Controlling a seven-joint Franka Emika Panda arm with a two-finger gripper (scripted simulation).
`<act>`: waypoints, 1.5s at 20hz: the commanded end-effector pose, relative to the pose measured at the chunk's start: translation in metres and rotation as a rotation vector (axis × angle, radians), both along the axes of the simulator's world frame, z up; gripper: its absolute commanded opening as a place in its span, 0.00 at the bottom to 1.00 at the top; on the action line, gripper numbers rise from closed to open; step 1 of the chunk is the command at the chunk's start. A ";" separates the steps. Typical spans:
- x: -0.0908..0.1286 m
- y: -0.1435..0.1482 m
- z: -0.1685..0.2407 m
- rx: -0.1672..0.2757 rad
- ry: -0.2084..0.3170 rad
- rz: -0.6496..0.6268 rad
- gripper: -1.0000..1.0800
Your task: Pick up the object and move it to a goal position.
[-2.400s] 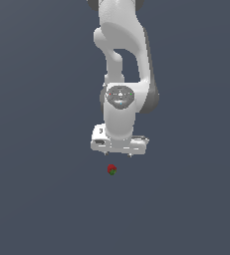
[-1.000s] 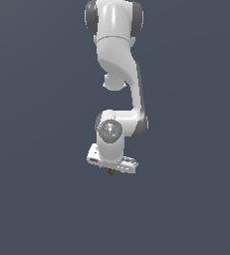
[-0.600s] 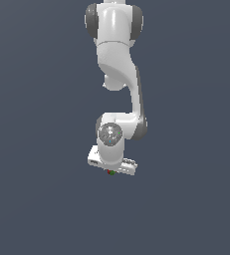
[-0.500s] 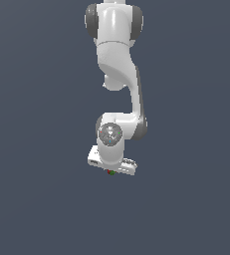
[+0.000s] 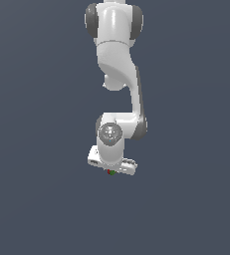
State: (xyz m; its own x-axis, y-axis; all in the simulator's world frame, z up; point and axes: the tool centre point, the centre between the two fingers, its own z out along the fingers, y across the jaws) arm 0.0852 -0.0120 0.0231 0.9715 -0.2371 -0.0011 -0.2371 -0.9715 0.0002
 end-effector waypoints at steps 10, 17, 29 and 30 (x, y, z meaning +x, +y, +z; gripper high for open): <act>-0.010 -0.017 0.040 0.000 -0.001 0.000 0.00; -0.026 -0.044 0.101 0.000 -0.001 -0.001 0.00; -0.059 -0.101 0.233 0.001 -0.001 -0.001 0.00; -0.061 -0.106 0.244 0.001 -0.001 -0.001 0.00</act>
